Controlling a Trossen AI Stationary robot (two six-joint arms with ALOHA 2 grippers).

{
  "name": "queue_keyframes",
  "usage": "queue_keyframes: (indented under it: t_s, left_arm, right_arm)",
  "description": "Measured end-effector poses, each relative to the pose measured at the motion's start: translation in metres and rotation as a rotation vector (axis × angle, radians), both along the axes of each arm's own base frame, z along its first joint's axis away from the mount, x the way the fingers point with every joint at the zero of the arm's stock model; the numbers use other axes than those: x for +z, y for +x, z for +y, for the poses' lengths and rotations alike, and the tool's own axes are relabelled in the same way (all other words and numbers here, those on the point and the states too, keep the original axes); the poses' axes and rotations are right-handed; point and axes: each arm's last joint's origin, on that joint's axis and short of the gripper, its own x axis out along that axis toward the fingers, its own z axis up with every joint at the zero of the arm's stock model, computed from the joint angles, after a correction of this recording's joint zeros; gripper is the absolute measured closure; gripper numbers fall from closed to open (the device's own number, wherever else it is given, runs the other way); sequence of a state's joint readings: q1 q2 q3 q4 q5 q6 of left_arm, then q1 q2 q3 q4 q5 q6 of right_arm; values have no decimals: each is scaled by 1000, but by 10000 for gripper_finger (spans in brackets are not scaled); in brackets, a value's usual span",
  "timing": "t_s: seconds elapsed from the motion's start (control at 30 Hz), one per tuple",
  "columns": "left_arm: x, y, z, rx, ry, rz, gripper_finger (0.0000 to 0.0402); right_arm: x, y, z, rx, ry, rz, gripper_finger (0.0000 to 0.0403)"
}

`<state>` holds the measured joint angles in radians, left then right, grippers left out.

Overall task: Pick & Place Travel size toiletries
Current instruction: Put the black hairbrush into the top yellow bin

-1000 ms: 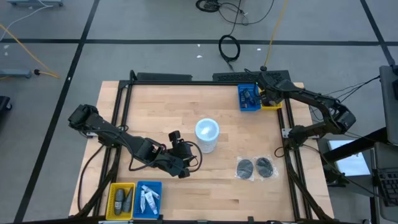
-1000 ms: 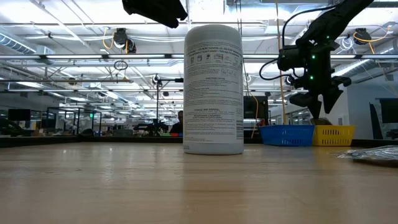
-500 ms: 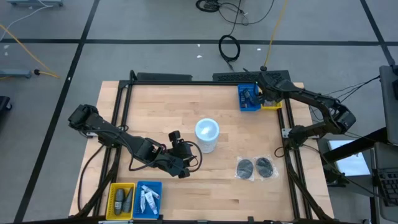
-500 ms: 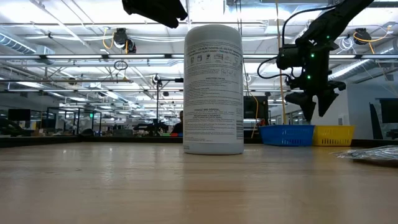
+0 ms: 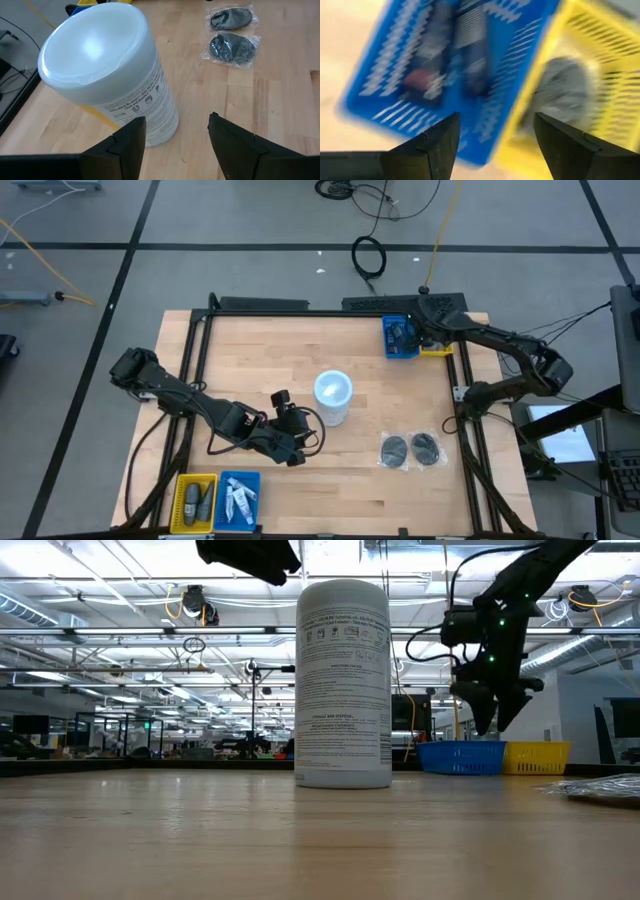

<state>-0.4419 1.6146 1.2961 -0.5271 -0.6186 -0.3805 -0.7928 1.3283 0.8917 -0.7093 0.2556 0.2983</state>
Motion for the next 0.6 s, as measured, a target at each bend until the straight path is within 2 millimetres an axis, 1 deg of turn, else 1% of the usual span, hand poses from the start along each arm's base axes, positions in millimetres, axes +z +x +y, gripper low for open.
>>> queue_keyframes:
  t_s: [0.13, 0.3, 0.43, 0.6]
  left_arm:
    - [0, 0, 0, 0, 0, 2, 188]
    - [0, 0, 0, -10, -10, 6, 188]
    - [0, 0, 0, -11, -10, 7, 188]
    - [-2, -2, 0, 2, -16, 22, 188]
  right_arm:
    - [2, 13, 19, 117, 71, -45, 162]
    - [10, 28, 52, 264, 102, -90, 163]
    - [16, 37, 82, 348, 136, -117, 163]
    - [13, 43, 125, 420, 231, -76, 163]
